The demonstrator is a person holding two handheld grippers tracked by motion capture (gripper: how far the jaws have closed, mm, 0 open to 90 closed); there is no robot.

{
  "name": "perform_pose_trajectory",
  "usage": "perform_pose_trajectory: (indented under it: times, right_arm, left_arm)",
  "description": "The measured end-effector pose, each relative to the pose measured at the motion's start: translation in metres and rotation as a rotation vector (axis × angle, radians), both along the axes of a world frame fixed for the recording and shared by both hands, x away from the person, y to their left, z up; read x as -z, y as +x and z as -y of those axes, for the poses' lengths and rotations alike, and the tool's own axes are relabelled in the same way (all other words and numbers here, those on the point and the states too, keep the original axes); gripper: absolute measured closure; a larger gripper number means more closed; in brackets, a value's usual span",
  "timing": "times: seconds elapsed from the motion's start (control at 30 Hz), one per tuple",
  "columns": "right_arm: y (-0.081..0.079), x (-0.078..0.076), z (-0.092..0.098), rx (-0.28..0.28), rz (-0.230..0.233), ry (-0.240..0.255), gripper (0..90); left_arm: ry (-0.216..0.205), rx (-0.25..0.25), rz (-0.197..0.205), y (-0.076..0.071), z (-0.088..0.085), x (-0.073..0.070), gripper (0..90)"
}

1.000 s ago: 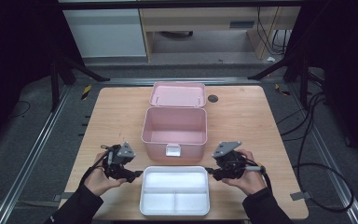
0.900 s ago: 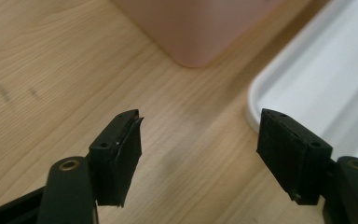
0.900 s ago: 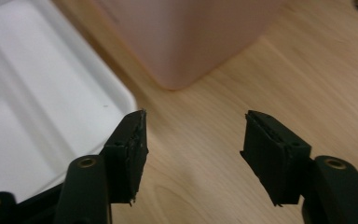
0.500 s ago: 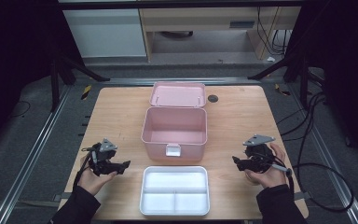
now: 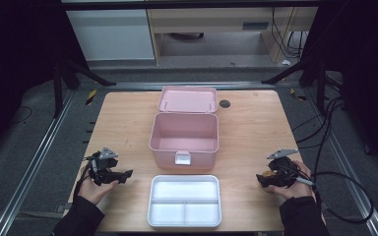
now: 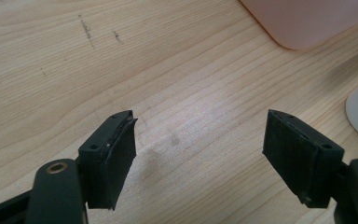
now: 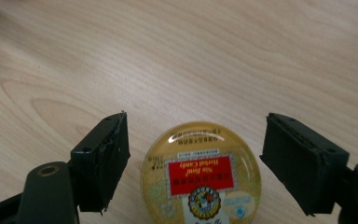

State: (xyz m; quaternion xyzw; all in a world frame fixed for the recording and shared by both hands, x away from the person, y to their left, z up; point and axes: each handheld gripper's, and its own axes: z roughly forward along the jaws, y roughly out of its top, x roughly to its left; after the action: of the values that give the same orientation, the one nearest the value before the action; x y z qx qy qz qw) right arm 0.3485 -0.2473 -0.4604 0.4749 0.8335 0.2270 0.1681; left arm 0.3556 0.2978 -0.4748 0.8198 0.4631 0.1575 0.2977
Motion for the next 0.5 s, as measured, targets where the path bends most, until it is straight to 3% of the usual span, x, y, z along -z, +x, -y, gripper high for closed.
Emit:
perform_pose_trajectory:
  times: [0.37, 0.5]
  right_arm:
    - [-0.002, 0.013, 0.004, 0.0, -0.082, -0.072, 20.2]
    - [-0.002, 0.016, 0.006, 0.008, -0.103, -0.069, 20.2]
  left_arm:
    - [0.021, 0.026, -0.012, 0.0, 0.003, 0.002, 25.2]
    - [0.025, 0.035, -0.014, 0.0, 0.004, 0.002, 25.5]
